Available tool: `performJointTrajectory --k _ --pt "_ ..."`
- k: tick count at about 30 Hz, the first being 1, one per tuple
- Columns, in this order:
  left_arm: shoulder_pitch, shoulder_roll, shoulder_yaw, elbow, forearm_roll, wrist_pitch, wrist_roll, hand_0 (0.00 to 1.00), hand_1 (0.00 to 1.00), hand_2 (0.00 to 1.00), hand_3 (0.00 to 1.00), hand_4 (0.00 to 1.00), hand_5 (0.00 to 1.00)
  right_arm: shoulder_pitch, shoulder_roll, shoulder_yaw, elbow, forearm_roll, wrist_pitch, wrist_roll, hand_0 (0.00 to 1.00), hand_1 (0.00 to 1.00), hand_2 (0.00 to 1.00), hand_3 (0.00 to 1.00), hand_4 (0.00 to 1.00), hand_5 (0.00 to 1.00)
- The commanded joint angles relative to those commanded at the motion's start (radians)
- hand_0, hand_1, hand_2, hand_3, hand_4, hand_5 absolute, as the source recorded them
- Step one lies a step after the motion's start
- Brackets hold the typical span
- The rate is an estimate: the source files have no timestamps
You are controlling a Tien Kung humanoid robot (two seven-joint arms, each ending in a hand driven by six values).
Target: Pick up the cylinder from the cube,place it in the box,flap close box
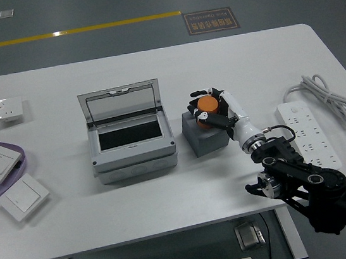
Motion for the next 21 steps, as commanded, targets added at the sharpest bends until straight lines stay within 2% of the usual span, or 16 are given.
performJointTrajectory --k 1,2,8,9,14,15,20,21 --pt "0.000 0.000 0.000 0.000 0.000 0.000 0.000 0.616 0.631 0.625 0.662 0.737 0.232 0.000 0.000 0.000 0.001 -0.001 0.000 -0.001 0.649 0.589 0.523 0.565 0.415 0.007" --pt "0.000 0.000 0.000 0.000 0.000 0.000 0.000 0.616 0.630 0.625 0.661 0.736 0.232 0.000 0.000 0.000 0.002 -0.002 -0.001 -0.003 0.570 0.525 0.465 0.472 0.002 0.002" --pt "-0.003 0.000 -0.002 0.000 0.001 0.000 0.000 0.616 0.630 0.625 0.661 0.736 0.232 -0.001 0.000 -0.001 0.014 -0.010 -0.006 -0.015 0.570 0.525 0.465 0.472 0.002 0.002" --pt "-0.003 0.000 -0.003 0.000 0.002 0.000 -0.001 0.616 0.630 0.625 0.662 0.736 0.231 -0.002 0.000 -0.001 0.015 -0.009 -0.006 -0.016 0.468 0.448 0.410 0.352 0.002 0.002" --pt "-0.004 0.000 -0.005 0.000 0.002 0.001 -0.001 0.616 0.630 0.625 0.662 0.736 0.231 -0.002 0.000 -0.005 0.019 -0.003 -0.010 -0.016 0.468 0.448 0.410 0.352 0.002 0.002" --pt "-0.004 0.000 -0.006 -0.001 0.003 0.001 -0.001 0.616 0.630 0.625 0.662 0.735 0.228 -0.002 0.000 -0.005 0.019 -0.001 -0.011 -0.015 0.450 0.401 0.380 0.291 0.002 0.002" --pt "-0.003 -0.001 -0.006 -0.001 0.003 0.001 -0.002 0.616 0.630 0.625 0.662 0.735 0.228 0.000 0.001 -0.007 0.024 0.009 -0.024 -0.006 0.450 0.401 0.380 0.291 0.002 0.002" --pt "-0.003 -0.001 -0.006 0.000 0.002 0.001 -0.002 0.616 0.630 0.626 0.662 0.735 0.229 0.002 0.000 -0.004 0.028 0.011 -0.029 -0.003 0.454 0.357 0.337 0.248 0.002 0.002"
